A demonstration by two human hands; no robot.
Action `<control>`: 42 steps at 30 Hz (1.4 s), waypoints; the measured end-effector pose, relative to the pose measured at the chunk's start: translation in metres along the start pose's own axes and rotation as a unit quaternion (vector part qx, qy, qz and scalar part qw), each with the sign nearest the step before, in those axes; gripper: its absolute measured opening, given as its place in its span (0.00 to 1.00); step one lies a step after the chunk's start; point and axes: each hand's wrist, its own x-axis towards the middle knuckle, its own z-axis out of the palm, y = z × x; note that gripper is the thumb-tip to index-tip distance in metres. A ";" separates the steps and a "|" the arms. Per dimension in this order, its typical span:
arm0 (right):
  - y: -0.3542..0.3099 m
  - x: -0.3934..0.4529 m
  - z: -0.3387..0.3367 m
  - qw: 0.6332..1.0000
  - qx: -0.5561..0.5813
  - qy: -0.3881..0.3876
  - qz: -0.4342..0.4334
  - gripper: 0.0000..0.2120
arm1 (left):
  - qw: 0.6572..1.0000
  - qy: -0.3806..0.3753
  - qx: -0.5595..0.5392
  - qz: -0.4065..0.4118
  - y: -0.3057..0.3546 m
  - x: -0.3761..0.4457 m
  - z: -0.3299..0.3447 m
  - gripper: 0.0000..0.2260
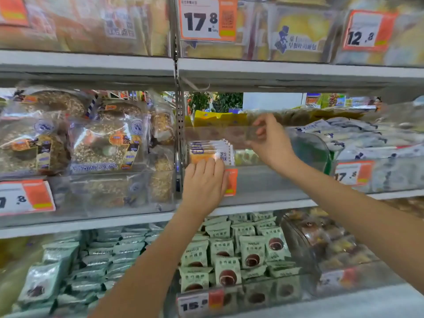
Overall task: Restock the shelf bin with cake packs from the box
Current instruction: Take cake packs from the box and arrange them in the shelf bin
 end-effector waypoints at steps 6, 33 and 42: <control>0.022 -0.166 -0.031 0.997 0.010 -0.008 -0.071 0.09 | 0.992 -0.058 -0.095 0.052 0.039 -0.093 -0.037 0.24; 0.136 -0.526 0.131 0.773 -0.008 -0.560 0.296 0.03 | 0.636 -0.737 -0.198 -0.112 0.097 -0.439 -0.117 0.13; 0.115 -0.502 0.109 0.801 0.207 -0.367 0.425 0.09 | 0.646 -0.638 -0.314 -0.279 0.092 -0.424 -0.114 0.14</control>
